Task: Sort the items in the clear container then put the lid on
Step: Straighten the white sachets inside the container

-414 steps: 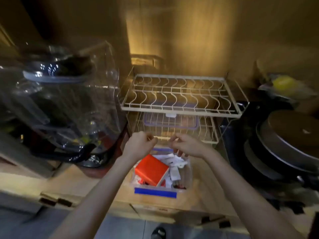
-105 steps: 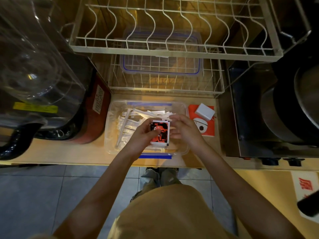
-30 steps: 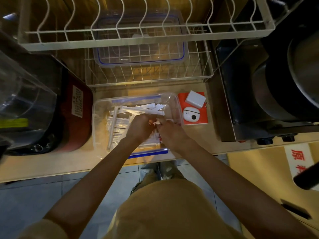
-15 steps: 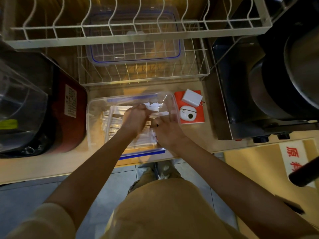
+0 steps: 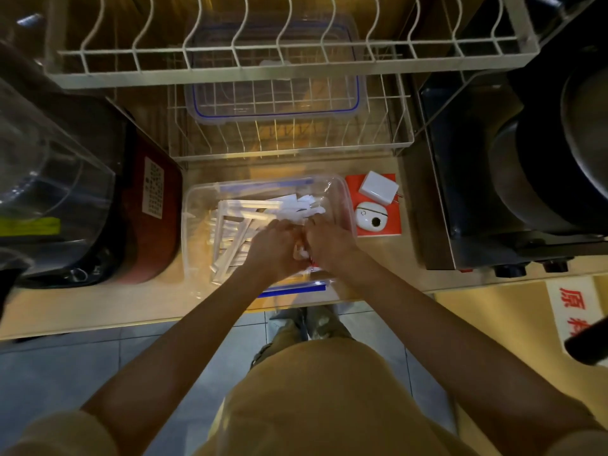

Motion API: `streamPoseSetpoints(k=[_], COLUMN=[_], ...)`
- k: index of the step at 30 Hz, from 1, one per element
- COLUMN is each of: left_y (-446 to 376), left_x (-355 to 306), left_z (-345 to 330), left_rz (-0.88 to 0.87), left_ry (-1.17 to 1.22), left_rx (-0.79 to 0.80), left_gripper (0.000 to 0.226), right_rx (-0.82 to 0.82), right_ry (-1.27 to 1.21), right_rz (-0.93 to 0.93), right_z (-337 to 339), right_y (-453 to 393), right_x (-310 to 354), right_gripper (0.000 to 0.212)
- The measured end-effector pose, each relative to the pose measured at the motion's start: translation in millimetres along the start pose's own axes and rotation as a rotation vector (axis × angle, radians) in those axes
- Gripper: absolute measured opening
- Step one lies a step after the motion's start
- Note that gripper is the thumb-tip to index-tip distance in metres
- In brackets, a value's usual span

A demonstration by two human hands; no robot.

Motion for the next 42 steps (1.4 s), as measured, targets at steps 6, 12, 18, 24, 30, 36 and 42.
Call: streamPoseSetpoints(k=[6,12,18,24,30,36,42], left_y=[-2.4,-2.9,-1.8,3.0,7.9,6.9,7.3], left_x=[0.5,6.5,8.5,5.3,9.4,9.8,13.4], left_z=[-11.4,-10.9,-9.7,-4.1,-5.6,-4.3,-3.9], left_rz=[0.029,0.065,0.079,0.072,0.109,0.117,0.102], left_ry=[-0.02,0.028,0.023,0.067,0.018,0.027,0.066], left_rx=[0.069,0.04,-0.001,-0.042,0.067,0.058,0.041], left_gripper=[0.047,0.049,0.041,0.031,0.047,0.048,0.053], right_rx=[0.034,0.1,-0.005,-0.026,-0.118,-0.135,-0.094], right_ry=[-0.094,-0.129,-0.027,-0.006,0.038,0.079,0.077], right_rz=[0.011,0.005,0.013,-0.004,0.058,0.06,0.081], right_z=[1.7,2.8,-2.6,-11.1,-12.6,-16.4,-16.4], right_y=[-4.3,-4.4,-4.0,-6.4,-4.2,-3.3,-4.5], right_x=[-0.1,-1.4,-2.6,-3.5,-1.3,-1.1,2.7], right_gripper=[0.025,0.027,0.03,0.045,0.039,0.039,0.036])
Point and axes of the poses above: each hand's wrist, its own y-axis away from the middle knuckle, its own z-axis out of the back of the hand, x = y × z, the point moved 5 cm from there along -y, towards the middle knuckle, and after that the axes turned 9 degrees about -z, right-handed, at the moved point
